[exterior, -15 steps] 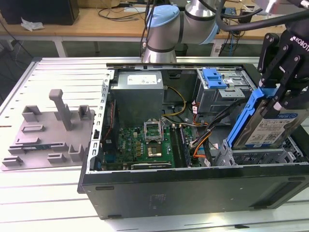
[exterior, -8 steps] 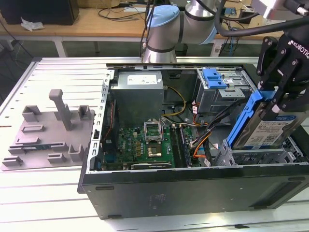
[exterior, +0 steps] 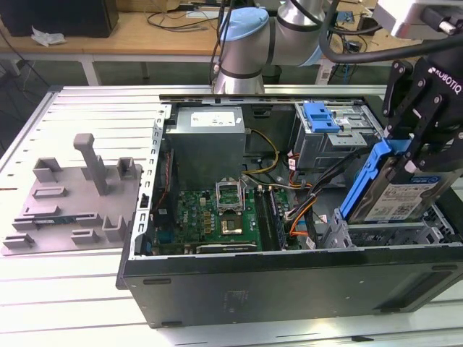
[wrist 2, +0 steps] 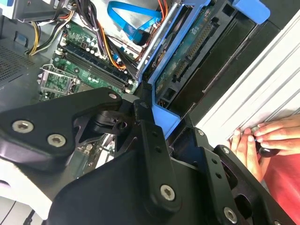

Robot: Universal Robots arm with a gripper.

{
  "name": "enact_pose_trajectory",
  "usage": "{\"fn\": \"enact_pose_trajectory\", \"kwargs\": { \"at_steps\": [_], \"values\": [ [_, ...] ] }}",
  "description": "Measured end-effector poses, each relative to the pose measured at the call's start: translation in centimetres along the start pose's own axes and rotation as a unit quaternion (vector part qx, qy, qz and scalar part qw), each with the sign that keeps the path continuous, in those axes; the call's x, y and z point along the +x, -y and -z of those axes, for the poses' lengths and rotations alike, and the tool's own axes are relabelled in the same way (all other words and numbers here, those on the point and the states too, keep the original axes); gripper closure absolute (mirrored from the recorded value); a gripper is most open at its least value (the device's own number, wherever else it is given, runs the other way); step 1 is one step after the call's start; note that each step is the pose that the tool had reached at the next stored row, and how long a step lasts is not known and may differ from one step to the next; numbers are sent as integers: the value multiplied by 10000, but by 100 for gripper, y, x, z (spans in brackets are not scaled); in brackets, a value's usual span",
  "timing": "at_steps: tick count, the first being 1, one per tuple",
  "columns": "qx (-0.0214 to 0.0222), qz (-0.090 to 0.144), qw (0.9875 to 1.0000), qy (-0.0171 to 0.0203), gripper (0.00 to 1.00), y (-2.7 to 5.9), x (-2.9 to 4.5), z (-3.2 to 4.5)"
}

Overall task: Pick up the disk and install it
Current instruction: 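Insert the disk into the insertion slot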

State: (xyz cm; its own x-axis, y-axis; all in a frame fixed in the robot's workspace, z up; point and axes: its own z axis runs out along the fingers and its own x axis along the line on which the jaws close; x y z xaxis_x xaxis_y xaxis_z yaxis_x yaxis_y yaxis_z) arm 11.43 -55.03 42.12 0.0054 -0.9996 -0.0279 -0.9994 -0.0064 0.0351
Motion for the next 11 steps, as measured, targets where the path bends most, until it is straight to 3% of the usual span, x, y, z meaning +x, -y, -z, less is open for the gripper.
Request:
{"fn": "enact_pose_trajectory", "kwargs": {
  "at_steps": [11],
  "values": [
    [0,0,10000,0,63,3,3,-91]
  ]
}}
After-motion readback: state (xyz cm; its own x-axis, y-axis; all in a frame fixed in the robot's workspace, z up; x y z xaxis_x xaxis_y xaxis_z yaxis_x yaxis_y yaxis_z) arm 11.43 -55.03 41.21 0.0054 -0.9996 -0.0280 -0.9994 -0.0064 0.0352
